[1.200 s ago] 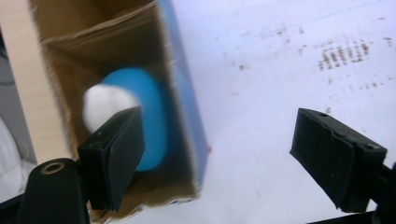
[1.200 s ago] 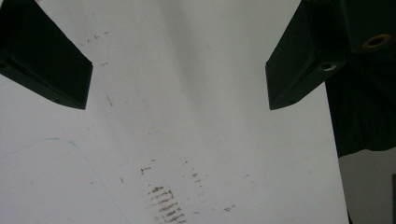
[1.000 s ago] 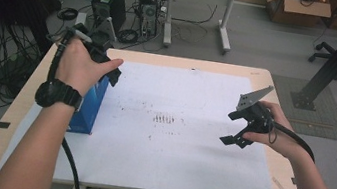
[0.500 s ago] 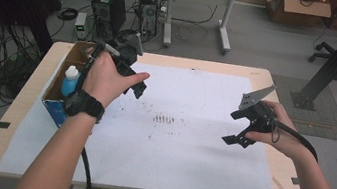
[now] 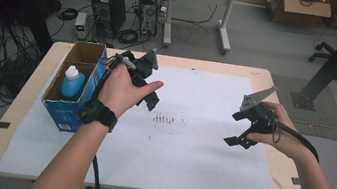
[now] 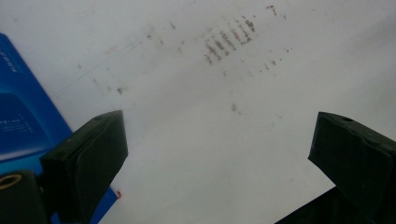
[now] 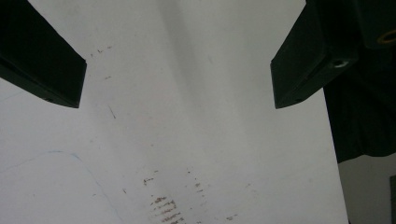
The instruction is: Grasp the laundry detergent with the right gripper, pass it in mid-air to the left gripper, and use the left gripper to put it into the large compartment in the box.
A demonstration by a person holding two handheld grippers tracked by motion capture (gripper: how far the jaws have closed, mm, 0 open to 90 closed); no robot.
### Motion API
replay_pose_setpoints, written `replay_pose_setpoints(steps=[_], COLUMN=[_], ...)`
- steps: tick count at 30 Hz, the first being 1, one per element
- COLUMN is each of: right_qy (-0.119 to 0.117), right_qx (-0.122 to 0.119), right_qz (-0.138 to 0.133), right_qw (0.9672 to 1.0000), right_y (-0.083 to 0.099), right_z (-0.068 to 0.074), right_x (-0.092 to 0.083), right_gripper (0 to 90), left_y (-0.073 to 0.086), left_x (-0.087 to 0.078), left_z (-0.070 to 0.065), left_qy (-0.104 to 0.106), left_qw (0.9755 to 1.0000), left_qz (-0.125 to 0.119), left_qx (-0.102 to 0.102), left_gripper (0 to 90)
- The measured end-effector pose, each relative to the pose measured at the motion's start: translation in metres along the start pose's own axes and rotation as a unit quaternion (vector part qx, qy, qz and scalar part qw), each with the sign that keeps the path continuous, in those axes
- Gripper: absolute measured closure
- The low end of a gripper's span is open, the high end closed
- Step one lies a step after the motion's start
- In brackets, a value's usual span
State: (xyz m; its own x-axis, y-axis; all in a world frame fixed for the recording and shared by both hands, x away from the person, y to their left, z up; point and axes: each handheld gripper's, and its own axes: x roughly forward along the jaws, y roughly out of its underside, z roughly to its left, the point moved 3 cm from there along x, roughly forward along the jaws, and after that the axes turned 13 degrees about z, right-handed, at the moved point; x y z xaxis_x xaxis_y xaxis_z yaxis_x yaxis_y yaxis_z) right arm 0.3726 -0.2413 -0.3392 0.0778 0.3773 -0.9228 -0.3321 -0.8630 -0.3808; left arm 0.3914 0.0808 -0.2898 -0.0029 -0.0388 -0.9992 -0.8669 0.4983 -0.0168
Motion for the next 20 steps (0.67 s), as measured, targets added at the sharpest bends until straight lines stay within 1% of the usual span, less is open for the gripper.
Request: replay_pose_setpoints(steps=[7,13,16,20], right_qy=[0.0,-0.001,-0.001,-0.002], right_qx=[0.003,0.002,0.0,-0.001], right_qz=[0.001,0.003,0.003,0.004], right_qw=[1.0,1.0,1.0,1.0], right_y=[0.0018,0.0018,0.0015,0.0012], right_z=[0.0003,0.0013,0.0015,0.0025], right_x=[0.0001,0.001,0.0011,0.0012], right_gripper=[3.7,3.7,3.7,3.6], left_y=[-0.0013,-0.0001,0.0004,0.0011], left_x=[0.0024,0.003,0.0039,0.0038], left_z=[-0.0045,-0.0046,-0.0046,-0.0042], left_qy=[0.0,0.0,0.0,0.0], left_qw=[0.9999,0.9999,1.0,0.9999], left_qz=[0.006,0.007,0.007,0.009], left_qx=[0.009,0.011,0.007,0.012], left_gripper=[4.8,4.8,4.8,4.8])
